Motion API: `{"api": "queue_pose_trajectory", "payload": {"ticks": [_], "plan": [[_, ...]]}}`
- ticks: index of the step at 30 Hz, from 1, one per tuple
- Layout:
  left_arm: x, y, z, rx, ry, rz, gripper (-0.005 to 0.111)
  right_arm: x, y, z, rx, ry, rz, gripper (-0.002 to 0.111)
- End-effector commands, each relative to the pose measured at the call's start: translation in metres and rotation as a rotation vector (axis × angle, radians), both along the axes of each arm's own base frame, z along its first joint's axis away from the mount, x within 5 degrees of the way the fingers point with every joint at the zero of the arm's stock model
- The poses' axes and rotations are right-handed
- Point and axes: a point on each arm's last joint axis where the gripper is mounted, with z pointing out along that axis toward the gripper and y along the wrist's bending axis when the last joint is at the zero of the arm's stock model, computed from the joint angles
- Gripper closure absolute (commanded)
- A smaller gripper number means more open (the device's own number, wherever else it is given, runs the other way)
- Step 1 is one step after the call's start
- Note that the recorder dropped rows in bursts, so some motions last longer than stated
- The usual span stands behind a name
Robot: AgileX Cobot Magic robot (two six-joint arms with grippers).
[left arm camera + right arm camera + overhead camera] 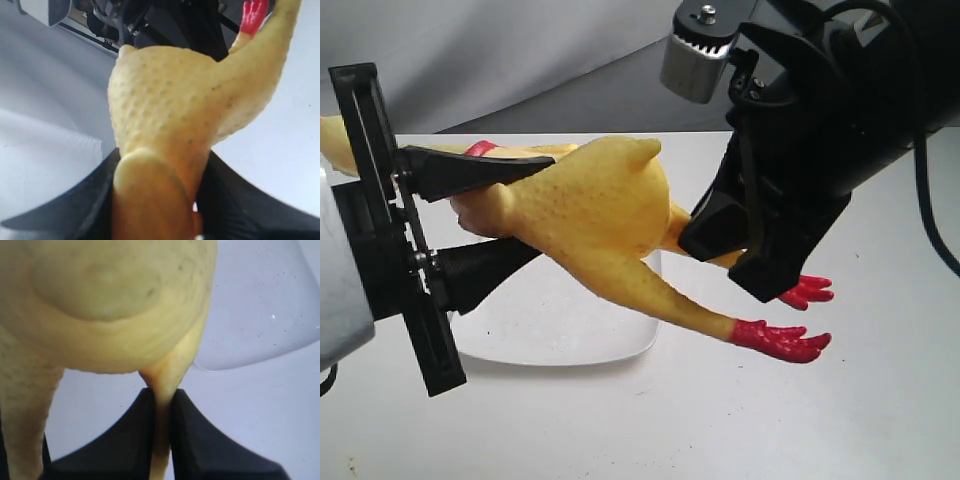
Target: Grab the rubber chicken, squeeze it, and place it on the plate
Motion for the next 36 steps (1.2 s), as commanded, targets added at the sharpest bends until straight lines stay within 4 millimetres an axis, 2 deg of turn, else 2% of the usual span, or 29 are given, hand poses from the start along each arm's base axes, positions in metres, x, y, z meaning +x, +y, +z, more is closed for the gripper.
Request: {"api": "queue_pose_trajectory", "payload": {"ticks": [1,10,12,14,16,19,21,23,28,30,34,36], "plan": [[-0.0002,-0.0013,0.0025,-0.076,0.065,0.006,0.106,-0.0021,0.0025,0.0047,0.042,-0.006,0.003,0.108],[-0.0002,-0.0013,0.0025,-0.073,0.061,0.005,0.106,-0.0021,0.0025,0.0047,0.042,-0.006,0.003,0.108],[-0.0007,-0.0017,0.0021,-0.063,0.055,-0.002,0.101,-0.0021,0.0025,0.0047,0.042,-0.006,0.003,0.108],[-0.0024,-0.0028,0.0015,-0.045,0.043,-0.027,0.091,-0.0021,0.0025,0.0047,0.042,-0.006,0.003,0.108],[-0.0030,-0.0032,0.0016,-0.044,0.040,-0.035,0.072,-0.0021,0.0025,0.0047,0.042,-0.006,0.003,0.108],[-0.0026,-0.0029,0.0016,-0.047,0.042,-0.030,0.032,-0.0021,0.0025,0.0047,0.042,-0.006,0.003,0.108],[-0.0015,-0.0021,0.0015,-0.049,0.049,-0.014,0.011,-0.0021,0.0025,0.0047,0.042,-0.006,0.003,0.108],[-0.0004,-0.0013,0.0013,-0.052,0.055,0.002,0.005,-0.0021,0.0025,0.0047,0.042,-0.006,0.003,0.108],[0.0000,-0.0011,0.0018,-0.062,0.058,0.007,0.008,-0.0021,0.0025,0.0047,0.042,-0.006,0.003,0.108],[0.0000,-0.0011,0.0018,-0.062,0.058,0.007,0.018,-0.0021,0.0025,0.0047,0.042,-0.006,0.003,0.108],[0.0000,-0.0011,0.0018,-0.069,0.069,0.009,0.063,-0.0021,0.0025,0.0047,0.042,-0.006,0.003,0.108],[-0.0004,-0.0013,0.0012,-0.081,0.095,0.008,0.093,-0.0021,0.0025,0.0047,0.042,-0.006,0.003,0.108]]}}
